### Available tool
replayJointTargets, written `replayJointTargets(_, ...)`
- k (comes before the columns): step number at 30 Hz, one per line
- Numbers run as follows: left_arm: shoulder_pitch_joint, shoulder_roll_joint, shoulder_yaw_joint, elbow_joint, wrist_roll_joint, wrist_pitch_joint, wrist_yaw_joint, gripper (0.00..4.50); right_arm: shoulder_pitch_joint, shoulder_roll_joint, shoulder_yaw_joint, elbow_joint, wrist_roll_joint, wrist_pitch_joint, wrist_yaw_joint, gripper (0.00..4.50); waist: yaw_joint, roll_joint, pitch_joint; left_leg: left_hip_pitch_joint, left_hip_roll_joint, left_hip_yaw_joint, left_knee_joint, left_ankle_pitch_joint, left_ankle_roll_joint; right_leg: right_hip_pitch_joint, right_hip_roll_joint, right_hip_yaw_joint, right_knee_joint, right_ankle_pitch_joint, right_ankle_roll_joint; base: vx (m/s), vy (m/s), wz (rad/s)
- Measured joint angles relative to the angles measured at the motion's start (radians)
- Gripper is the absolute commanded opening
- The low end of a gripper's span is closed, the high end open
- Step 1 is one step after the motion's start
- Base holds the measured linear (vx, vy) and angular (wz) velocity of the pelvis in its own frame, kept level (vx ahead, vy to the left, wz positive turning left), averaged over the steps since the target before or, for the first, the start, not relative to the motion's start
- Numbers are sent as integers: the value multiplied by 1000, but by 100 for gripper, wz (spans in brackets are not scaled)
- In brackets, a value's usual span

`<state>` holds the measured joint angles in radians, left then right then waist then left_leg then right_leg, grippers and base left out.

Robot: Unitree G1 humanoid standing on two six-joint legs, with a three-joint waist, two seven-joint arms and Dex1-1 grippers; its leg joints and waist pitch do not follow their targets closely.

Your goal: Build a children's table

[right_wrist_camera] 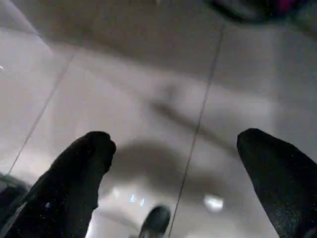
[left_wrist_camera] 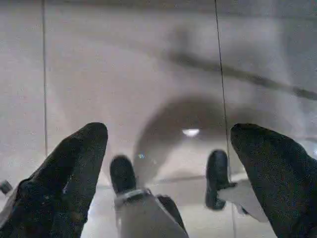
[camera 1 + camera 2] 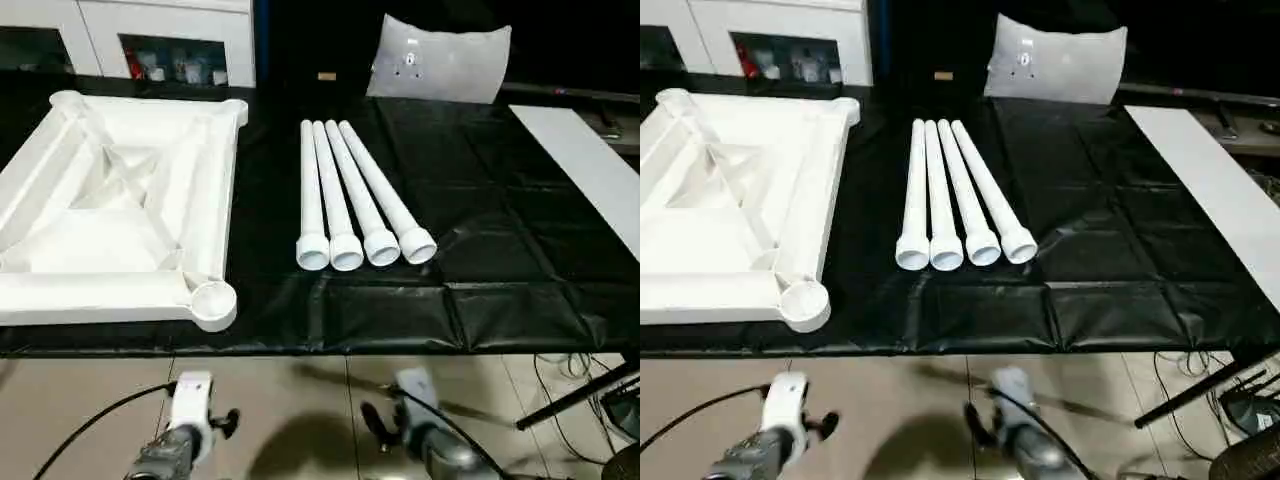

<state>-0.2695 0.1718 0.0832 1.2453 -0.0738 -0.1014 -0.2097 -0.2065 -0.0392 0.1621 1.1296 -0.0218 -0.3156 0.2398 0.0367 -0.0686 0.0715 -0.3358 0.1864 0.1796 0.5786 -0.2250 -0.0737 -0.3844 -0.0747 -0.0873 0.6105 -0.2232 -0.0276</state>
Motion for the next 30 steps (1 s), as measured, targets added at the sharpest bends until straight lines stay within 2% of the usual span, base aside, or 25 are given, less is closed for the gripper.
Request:
replayJointTargets(2, 31, 2, -43, -48, 44, -34, 6, 446, 22, -9, 4, -18, -10, -21, 48, 450, 0, 4, 3, -2, 0, 0, 0, -1, 1, 0, 0, 0, -1, 0, 0, 0, 0, 0)
replayJointTargets(5, 117, -16, -43, -159, 25, -56, -87, 446, 77, -7, -12, -45, 19, -87, 131, 450, 0, 13, 12, -5, 0, 0, 0, -1, 2, -1, 0, 0, -3, 0, 0, 0, 0, 0)
replayJointTargets(9, 202, -26, -75, -282, 11, -119, -168, 446, 105, -7, -14, -65, 40, -77, 214, 450, -3, 17, 20, -12, 1, 0, 0, -1, 1, -7, 0, 0, -2, 0, 0, 0, 0, 0)
replayJointTargets(12, 234, -25, -101, -338, 14, -156, -188, 446, 122, -15, -8, -67, 47, -36, 226, 450, -3, 18, 21, -15, 1, 1, 0, 1, 4, -11, 0, 0, -1, 0, 0, 0, 0, 0)
replayJointTargets(17, 280, -27, -107, -421, 30, -115, -179, 446, 131, -19, -22, -63, 32, -30, 170, 450, -6, 6, 36, -16, 2, 3, 0, 2, 6, -15, 1, 1, 0, 0, 0, 0, 0, 0)
replayJointTargets(23, 309, -25, -100, -524, 24, -73, -176, 446, 113, -34, -20, -69, -21, -46, 44, 450, -7, 9, 45, -17, 1, 6, 0, 3, 8, -17, 1, 4, 1, 0, -1, 0, 0, 0)
replayJointTargets(25, 308, -24, -100, -534, 23, -72, -178, 446, 108, -35, -21, -81, -19, -45, 44, 450, -10, 8, 44, -28, 2, 8, 8, 6, 15, -28, 1, 4, 8, 3, -2, 0, 0, 0)
replayJointTargets(27, 307, -23, -100, -536, 17, -71, -181, 446, 103, -32, -22, -110, -14, -45, 65, 450, -18, 6, 43, -51, 3, 7, 27, 7, 35, -55, 0, 4, 21, 8, -6, -26, 1, 0)
replayJointTargets(28, 310, -22, -101, -543, 13, -69, -186, 446, 105, -31, -23, -125, -11, -45, 77, 450, -25, 6, 43, -60, 4, 7, 30, 9, 42, -61, 0, 3, 19, 15, -6, -53, 1, 0)
replayJointTargets(30, 318, -20, -101, -564, 11, -60, -192, 446, 114, -30, -27, -143, -8, -45, 92, 450, -33, 7, 45, -67, 5, 7, 29, 13, 48, -64, 0, 0, 10, 24, -10, -99, 7, 1)
